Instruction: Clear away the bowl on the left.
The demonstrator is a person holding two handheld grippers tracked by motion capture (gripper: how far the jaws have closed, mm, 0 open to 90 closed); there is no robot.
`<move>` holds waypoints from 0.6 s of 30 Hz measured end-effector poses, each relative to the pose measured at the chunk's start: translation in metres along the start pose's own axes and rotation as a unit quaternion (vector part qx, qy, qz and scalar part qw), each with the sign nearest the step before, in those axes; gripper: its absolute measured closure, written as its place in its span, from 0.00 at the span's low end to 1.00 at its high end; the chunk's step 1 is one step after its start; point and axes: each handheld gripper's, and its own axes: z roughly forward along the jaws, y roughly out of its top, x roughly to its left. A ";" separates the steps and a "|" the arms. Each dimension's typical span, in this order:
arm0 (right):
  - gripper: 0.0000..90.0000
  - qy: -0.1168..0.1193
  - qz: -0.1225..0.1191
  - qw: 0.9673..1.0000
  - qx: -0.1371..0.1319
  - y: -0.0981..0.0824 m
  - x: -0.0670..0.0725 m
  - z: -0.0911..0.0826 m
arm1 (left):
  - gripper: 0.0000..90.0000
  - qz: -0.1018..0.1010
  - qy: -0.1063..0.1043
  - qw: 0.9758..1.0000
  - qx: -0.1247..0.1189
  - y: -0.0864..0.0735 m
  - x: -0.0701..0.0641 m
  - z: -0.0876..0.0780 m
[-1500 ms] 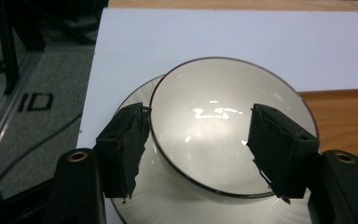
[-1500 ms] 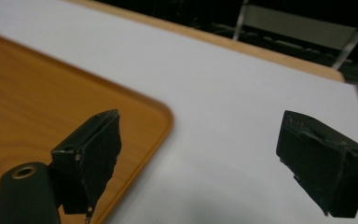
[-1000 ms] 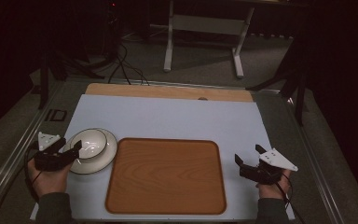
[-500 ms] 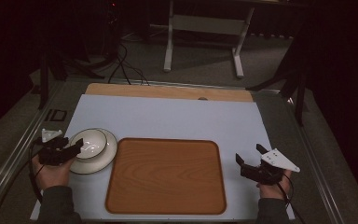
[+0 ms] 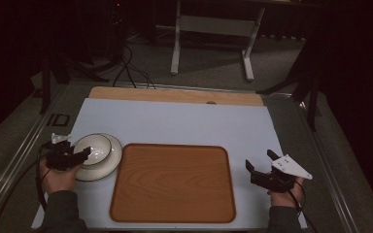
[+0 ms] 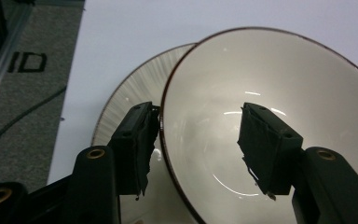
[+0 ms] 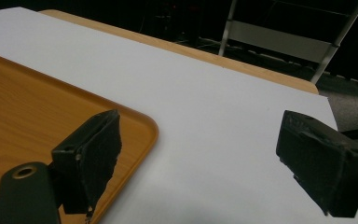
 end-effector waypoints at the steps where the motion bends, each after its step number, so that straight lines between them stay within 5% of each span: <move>1: 0.15 0.000 -0.001 1.000 0.001 0.000 0.000 0.000 | 0.51 0.001 -0.002 1.000 0.004 0.000 0.000 0.001; 6: 0.15 0.000 -0.003 1.000 0.001 0.000 0.000 0.000 | 0.52 0.001 -0.005 1.000 0.016 0.000 -0.001 0.005; 18: 0.15 -0.002 -0.004 1.000 -0.001 0.000 0.000 0.000 | 0.61 -0.055 -0.033 0.997 0.041 -0.002 0.007 0.009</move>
